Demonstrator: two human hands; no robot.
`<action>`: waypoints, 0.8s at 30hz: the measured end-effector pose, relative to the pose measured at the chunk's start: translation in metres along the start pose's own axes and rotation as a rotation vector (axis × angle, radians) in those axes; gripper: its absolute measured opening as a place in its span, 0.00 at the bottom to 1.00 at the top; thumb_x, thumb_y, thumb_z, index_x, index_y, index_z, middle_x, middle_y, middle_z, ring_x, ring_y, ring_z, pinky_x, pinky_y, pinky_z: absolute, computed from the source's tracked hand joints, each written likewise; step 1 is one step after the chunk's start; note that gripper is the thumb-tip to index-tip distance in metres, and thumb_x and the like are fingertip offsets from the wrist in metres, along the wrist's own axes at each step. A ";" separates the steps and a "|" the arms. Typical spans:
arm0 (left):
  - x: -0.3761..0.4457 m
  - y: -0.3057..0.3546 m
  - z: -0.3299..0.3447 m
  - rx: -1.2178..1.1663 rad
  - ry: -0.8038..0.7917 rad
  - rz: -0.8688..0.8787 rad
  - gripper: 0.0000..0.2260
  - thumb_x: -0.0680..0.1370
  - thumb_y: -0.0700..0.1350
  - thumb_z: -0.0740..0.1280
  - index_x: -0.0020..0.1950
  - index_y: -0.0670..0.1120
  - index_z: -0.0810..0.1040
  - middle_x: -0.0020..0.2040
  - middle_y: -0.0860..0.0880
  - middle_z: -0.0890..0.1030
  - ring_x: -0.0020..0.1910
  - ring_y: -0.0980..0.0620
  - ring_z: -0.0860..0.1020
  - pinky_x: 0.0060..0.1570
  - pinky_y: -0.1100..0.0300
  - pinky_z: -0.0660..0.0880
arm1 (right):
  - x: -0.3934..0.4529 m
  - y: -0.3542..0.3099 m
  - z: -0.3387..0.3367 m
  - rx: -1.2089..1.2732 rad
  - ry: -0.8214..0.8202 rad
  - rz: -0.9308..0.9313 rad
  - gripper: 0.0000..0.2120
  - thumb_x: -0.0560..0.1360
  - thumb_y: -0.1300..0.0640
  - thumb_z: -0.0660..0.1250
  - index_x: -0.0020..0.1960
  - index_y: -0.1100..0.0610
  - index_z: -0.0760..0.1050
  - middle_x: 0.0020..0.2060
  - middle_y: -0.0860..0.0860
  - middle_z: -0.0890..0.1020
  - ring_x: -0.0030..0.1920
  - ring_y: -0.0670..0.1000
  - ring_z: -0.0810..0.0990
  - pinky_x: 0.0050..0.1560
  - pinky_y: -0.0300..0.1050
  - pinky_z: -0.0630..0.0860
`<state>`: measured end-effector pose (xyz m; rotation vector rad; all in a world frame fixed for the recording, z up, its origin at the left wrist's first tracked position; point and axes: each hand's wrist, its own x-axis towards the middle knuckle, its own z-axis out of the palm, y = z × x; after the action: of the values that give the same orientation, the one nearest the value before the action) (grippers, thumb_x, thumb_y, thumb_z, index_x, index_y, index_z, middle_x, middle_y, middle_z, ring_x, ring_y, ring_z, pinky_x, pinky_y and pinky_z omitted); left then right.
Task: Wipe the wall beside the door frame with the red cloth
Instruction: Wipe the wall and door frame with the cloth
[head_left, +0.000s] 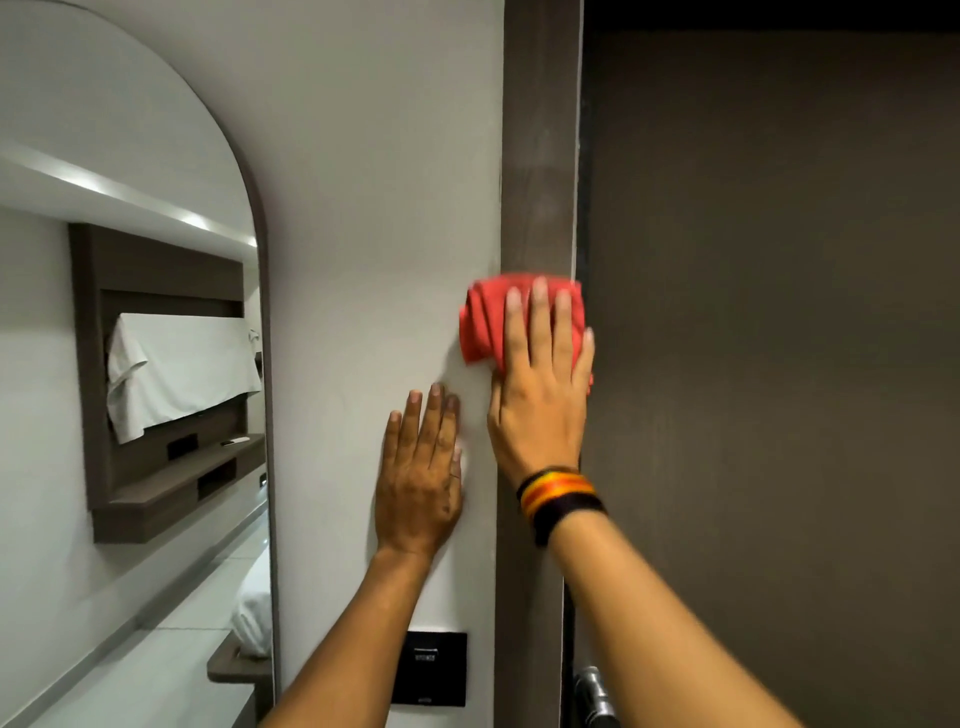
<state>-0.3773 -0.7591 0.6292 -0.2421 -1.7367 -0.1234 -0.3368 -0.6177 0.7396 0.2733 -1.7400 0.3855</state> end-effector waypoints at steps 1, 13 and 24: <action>0.000 0.000 0.000 -0.009 0.003 0.001 0.27 0.86 0.42 0.57 0.84 0.43 0.56 0.85 0.43 0.59 0.85 0.41 0.57 0.83 0.43 0.56 | -0.032 0.003 0.004 0.006 -0.022 0.013 0.39 0.77 0.59 0.62 0.82 0.52 0.47 0.83 0.53 0.48 0.83 0.56 0.44 0.79 0.68 0.49; 0.000 -0.001 -0.005 0.034 -0.059 0.022 0.27 0.87 0.44 0.54 0.86 0.45 0.52 0.86 0.46 0.51 0.86 0.44 0.49 0.85 0.45 0.51 | -0.205 0.013 -0.006 0.246 -0.388 0.148 0.29 0.83 0.47 0.48 0.82 0.49 0.46 0.83 0.48 0.45 0.83 0.52 0.43 0.80 0.62 0.42; -0.083 0.076 -0.064 -0.648 -0.268 -0.534 0.26 0.80 0.64 0.63 0.73 0.52 0.74 0.66 0.57 0.77 0.65 0.60 0.76 0.65 0.63 0.75 | -0.185 0.018 -0.030 0.509 -0.099 0.570 0.27 0.77 0.58 0.69 0.72 0.46 0.65 0.72 0.50 0.68 0.70 0.54 0.72 0.65 0.47 0.75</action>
<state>-0.2846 -0.7071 0.5551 -0.2660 -1.9480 -1.0940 -0.2794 -0.5945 0.5621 0.1523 -1.7777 1.2542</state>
